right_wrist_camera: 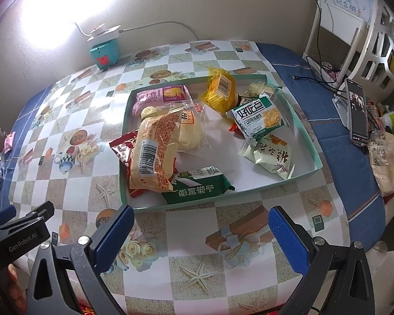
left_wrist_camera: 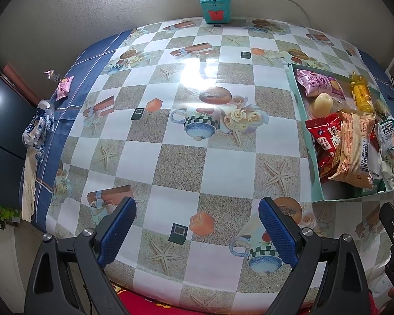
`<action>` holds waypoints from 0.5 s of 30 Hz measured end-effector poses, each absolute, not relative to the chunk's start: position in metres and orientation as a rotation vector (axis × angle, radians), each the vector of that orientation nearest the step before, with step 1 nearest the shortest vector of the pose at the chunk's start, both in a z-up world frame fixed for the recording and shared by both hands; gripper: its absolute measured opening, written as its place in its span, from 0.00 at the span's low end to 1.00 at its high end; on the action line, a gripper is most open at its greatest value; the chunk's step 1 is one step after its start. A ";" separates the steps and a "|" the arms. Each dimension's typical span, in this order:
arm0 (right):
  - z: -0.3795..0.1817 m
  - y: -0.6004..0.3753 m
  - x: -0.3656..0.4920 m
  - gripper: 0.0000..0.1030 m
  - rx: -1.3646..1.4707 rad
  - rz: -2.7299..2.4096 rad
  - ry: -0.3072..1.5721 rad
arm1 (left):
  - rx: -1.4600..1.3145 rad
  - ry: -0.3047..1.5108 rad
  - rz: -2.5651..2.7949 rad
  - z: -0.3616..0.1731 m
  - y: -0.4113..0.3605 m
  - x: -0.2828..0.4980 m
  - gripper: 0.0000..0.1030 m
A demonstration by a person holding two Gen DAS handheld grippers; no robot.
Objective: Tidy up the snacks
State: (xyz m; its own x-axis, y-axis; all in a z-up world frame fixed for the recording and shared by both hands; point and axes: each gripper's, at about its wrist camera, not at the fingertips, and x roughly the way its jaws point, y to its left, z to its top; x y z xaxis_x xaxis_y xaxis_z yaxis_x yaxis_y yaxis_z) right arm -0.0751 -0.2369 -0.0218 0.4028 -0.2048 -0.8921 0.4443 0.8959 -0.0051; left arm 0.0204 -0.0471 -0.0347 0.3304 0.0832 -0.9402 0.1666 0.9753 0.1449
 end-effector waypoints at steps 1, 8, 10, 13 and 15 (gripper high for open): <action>-0.022 -0.237 -0.075 1.00 0.249 -0.415 1.083 | 0.231 1.237 -0.055 -0.035 -0.047 0.020 0.92; -0.022 -0.237 -0.075 1.00 0.249 -0.415 1.084 | 0.231 1.236 -0.056 -0.035 -0.047 0.020 0.92; -0.023 -0.236 -0.075 1.00 0.249 -0.415 1.084 | 0.231 1.236 -0.056 -0.035 -0.047 0.020 0.92; -0.023 -0.236 -0.075 1.00 0.249 -0.415 1.085 | 0.232 1.236 -0.057 -0.035 -0.046 0.021 0.92; -0.022 -0.236 -0.075 1.00 0.249 -0.415 1.085 | 0.232 1.237 -0.057 -0.035 -0.046 0.021 0.92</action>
State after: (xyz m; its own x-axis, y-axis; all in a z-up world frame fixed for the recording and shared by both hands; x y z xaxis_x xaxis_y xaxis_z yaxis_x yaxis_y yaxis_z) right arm -0.0745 -0.2363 -0.0225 0.4011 -0.2042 -0.8930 0.4441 0.8960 -0.0054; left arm 0.0208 -0.0464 -0.0351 0.3297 0.0821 -0.9405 0.1686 0.9751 0.1442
